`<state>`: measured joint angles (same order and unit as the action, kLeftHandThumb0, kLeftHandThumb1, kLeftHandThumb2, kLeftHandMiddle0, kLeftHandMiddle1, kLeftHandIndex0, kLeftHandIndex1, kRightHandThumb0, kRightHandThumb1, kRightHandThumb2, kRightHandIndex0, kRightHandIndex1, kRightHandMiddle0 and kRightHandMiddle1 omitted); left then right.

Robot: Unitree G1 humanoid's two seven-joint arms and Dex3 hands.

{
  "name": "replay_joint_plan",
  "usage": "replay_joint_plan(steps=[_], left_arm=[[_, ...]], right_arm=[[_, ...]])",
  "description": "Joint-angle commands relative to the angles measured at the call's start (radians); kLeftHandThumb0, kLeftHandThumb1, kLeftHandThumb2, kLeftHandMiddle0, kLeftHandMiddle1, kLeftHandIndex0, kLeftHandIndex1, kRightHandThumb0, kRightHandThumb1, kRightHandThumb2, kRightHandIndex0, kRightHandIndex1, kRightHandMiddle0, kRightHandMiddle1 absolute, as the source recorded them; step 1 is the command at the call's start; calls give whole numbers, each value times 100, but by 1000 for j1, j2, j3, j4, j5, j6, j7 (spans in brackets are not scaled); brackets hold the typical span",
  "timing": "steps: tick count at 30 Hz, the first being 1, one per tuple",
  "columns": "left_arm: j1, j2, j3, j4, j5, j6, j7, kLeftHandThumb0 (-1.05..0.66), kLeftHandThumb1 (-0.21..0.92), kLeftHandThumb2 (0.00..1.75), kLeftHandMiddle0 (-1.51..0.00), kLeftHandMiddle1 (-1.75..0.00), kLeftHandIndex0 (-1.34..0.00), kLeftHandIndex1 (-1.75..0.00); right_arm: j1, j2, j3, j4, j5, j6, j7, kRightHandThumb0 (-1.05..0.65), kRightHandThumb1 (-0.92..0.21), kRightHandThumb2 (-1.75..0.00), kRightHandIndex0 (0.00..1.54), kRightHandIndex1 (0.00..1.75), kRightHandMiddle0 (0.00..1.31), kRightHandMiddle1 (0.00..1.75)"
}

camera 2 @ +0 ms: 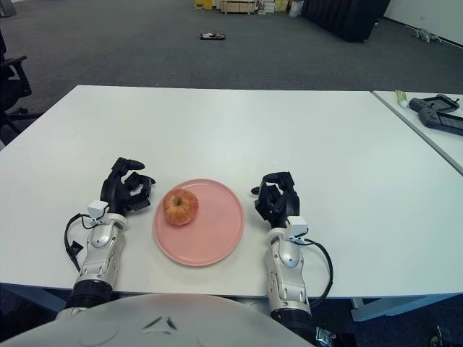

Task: Put the apple into the plate.

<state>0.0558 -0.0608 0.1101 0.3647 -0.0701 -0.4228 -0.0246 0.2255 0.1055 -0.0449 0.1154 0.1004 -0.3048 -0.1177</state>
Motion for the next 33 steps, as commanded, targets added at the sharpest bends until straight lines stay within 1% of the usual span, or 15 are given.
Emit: replay_joint_plan(steps=[1, 12, 23, 33], left_arm=[[20, -2, -4, 23, 5, 26, 11, -1, 33, 120, -73, -141, -44, -175], [20, -2, -2, 20, -2, 31, 9, -1, 33, 120, -73, -141, -44, -175], [18, 0, -2, 29, -8, 20, -2, -1, 33, 121, -72, -143, -44, -175], [18, 2, -5, 32, -1, 19, 0, -1, 31, 123, -73, -143, -45, -175]], right_arm=[[11, 26, -5, 2, 4, 17, -10, -38, -70, -83, 55, 146, 32, 175], [17, 29, -5, -12, 18, 35, -7, -38, -71, -82, 56, 143, 32, 175], [18, 27, -1, -17, 11, 29, -7, -38, -69, -85, 57, 141, 34, 175], [22, 25, -1, -23, 10, 33, -7, -38, -70, -84, 56, 141, 33, 175]])
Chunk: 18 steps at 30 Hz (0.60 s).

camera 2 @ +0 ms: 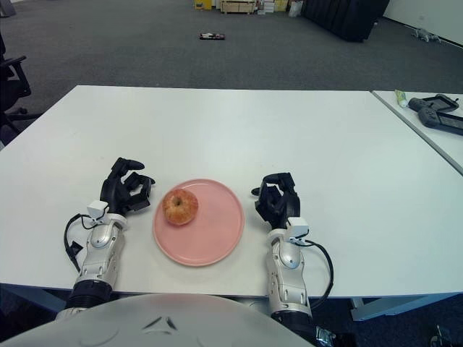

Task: Put the apple into the plate.

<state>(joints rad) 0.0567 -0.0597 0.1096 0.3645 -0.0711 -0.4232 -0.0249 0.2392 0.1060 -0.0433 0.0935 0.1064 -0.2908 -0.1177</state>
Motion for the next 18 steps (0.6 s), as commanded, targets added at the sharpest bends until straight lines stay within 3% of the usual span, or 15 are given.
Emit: replay_joint_plan(steps=[1, 18], left_arm=[[17, 1, -4, 32, 1, 20, 1, -1, 31, 123, -73, -143, -45, -175], [19, 2, -6, 26, 2, 21, 1, -1, 32, 124, -71, -147, -43, -175]], right_arm=[[9, 25, -2, -1, 3, 18, -7, -38, -70, -83, 56, 141, 33, 175], [13, 23, 1, -3, -2, 18, -5, -38, -71, -82, 56, 143, 32, 175]])
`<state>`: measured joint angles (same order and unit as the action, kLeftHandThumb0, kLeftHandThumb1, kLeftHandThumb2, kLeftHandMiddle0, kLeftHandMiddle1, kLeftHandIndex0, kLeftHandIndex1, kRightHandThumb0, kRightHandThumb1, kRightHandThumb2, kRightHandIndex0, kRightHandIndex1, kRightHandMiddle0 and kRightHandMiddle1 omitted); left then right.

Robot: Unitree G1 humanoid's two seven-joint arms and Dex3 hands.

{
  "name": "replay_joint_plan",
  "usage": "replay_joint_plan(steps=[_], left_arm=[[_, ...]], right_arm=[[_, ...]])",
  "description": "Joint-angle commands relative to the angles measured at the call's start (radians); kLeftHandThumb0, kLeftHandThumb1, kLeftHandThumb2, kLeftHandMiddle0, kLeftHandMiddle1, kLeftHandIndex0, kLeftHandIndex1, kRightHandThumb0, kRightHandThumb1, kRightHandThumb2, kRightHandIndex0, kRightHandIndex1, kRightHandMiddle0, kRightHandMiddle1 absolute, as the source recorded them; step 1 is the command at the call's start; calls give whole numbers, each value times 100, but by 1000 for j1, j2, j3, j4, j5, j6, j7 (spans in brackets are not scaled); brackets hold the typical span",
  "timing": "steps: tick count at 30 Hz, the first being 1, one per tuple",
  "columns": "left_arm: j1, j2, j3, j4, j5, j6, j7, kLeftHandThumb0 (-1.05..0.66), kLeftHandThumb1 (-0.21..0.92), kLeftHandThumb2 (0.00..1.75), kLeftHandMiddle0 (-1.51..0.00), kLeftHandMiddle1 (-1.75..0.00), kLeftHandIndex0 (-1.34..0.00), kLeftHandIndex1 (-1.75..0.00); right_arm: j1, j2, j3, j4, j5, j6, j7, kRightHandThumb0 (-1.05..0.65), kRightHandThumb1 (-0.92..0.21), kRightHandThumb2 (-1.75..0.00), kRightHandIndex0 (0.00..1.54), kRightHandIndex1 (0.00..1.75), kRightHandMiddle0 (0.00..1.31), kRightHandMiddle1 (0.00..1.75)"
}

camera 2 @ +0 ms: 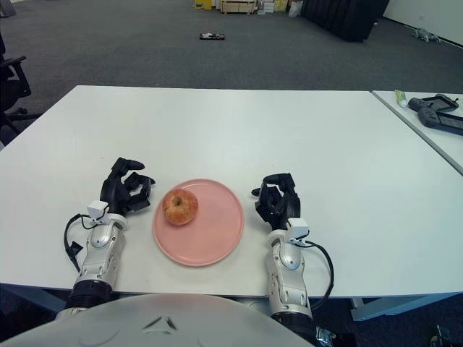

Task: Put the apple into the plate.

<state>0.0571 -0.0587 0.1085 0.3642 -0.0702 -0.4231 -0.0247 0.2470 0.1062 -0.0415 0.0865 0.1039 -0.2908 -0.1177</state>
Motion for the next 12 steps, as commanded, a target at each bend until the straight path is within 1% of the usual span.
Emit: replay_joint_plan(steps=[1, 12], left_arm=[[18, 1, -5, 27, 0, 20, -1, -1, 32, 124, -71, -147, -43, -175], [16, 4, -2, 34, -12, 14, -16, -1, 34, 121, -70, -147, -42, -175]], right_arm=[[6, 23, 0, 5, 0, 17, -5, -38, -71, -82, 56, 143, 32, 175], [5, 23, 0, 14, -4, 4, -5, -38, -70, -83, 56, 143, 32, 175]])
